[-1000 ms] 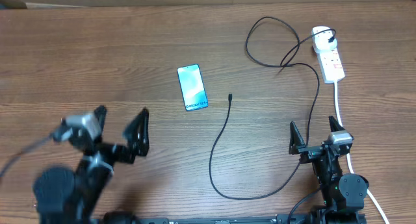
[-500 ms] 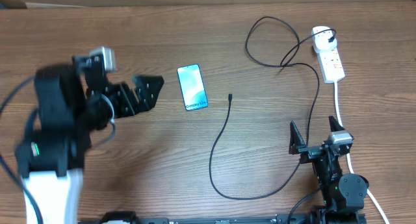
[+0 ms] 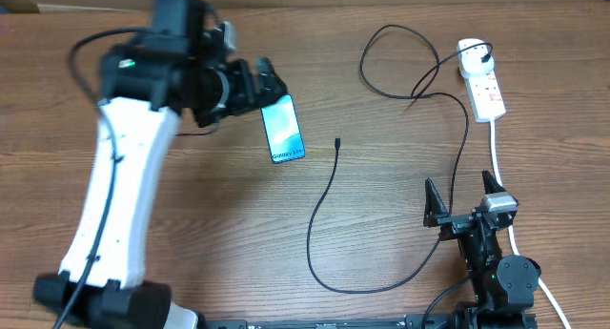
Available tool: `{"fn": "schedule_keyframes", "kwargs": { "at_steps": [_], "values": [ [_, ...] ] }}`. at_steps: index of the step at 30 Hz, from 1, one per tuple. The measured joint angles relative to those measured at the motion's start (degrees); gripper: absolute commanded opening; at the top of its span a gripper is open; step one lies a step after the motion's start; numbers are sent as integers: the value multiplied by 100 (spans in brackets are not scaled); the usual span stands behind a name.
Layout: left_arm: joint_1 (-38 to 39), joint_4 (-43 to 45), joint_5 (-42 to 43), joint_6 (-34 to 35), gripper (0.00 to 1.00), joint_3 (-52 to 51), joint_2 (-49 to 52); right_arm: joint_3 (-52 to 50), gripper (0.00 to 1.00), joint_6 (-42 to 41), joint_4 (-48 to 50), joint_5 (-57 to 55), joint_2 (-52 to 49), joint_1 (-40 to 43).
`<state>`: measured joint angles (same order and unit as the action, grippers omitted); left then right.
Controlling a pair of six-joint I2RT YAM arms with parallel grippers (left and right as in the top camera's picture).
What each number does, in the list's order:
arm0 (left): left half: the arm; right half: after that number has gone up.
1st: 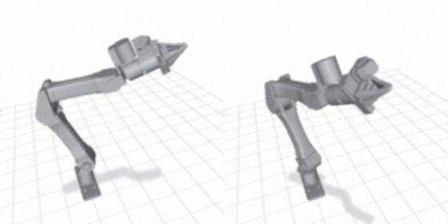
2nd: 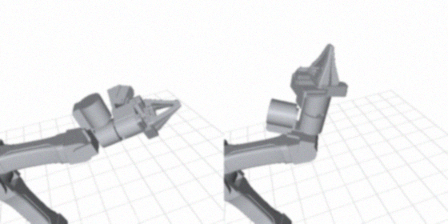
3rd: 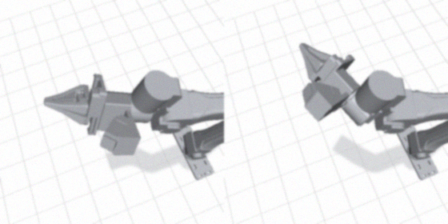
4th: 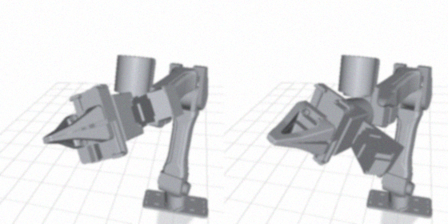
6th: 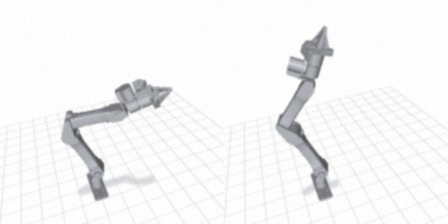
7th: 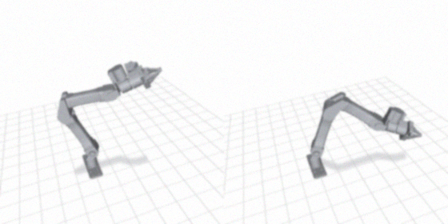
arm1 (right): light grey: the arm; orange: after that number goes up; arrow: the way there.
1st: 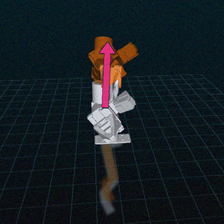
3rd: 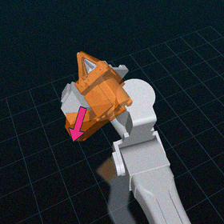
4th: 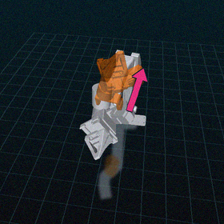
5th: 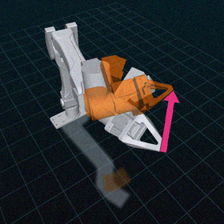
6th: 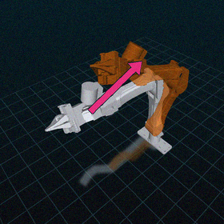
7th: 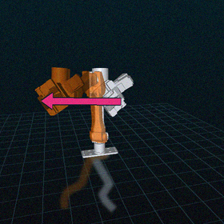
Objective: Plug charger to phone and switch on socket
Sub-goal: 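Move the left gripper forward over the smartphone and lower onto it, then close the left gripper on the smartphone's long edges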
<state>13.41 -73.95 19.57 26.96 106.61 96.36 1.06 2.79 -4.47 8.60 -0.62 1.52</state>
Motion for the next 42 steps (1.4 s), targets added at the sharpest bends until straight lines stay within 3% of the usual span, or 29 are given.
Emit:
{"fn": "schedule_keyframes", "kwargs": {
  "at_steps": [8, 14, 26, 42],
  "values": [
    [866, 92, -1840, 1064, 100, 7, 966, 0, 100, 0, -2, -2, 0, 0],
    [944, 404, -2282, 1342, 100, 17, 1781, 0, 100, -2, -2, -2, 0, 0],
    [944, 1071, -2247, 1069, 100, 28, 3021, 0, 100, 2, -2, -4, 0, 0],
    [625, 1377, -1685, 691, 100, 35, 3692, 0, 100, 0, -2, -4, 0, 0]
  ]
}}
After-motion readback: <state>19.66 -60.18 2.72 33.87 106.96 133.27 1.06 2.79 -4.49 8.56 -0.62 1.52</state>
